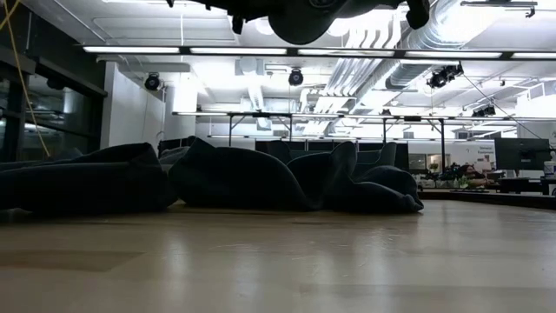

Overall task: Pick & Place hat
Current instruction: Put the gray cap into the yellow bin

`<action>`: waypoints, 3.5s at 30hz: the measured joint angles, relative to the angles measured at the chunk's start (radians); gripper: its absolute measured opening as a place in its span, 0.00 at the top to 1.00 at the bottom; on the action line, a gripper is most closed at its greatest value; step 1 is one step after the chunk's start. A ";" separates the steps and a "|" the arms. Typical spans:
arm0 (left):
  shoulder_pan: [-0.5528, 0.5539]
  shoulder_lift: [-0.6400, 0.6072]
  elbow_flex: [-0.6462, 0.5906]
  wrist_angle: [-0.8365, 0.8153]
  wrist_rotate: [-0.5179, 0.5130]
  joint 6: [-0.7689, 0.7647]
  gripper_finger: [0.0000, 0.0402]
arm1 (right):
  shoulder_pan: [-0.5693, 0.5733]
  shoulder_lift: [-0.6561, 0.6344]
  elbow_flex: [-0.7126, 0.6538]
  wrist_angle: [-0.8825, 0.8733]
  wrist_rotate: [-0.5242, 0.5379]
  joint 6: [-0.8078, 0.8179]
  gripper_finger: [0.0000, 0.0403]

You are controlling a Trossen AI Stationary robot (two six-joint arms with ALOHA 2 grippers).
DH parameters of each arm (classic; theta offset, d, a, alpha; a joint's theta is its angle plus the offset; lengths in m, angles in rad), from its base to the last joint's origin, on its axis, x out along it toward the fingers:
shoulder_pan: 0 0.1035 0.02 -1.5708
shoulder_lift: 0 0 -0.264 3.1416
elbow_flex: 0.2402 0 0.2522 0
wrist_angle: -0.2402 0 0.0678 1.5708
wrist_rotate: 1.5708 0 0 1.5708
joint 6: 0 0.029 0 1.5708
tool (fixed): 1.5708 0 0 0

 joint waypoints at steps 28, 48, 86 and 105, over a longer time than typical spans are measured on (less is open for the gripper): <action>0.055 -0.081 0.003 -0.019 -0.061 0.001 0.35 | 0.000 0.000 0.000 -0.096 0.025 -0.046 0.97; 0.144 -0.201 0.000 -0.137 0.191 -0.695 0.31 | 0.000 0.058 0.143 -0.154 0.264 -0.764 0.97; 0.129 0.043 0.000 0.137 0.164 -1.488 0.31 | -0.148 0.425 0.381 -0.094 0.347 -1.894 0.97; 0.129 0.152 0.000 0.346 0.127 -1.607 0.31 | -0.198 0.426 0.381 -0.076 0.269 -2.075 0.97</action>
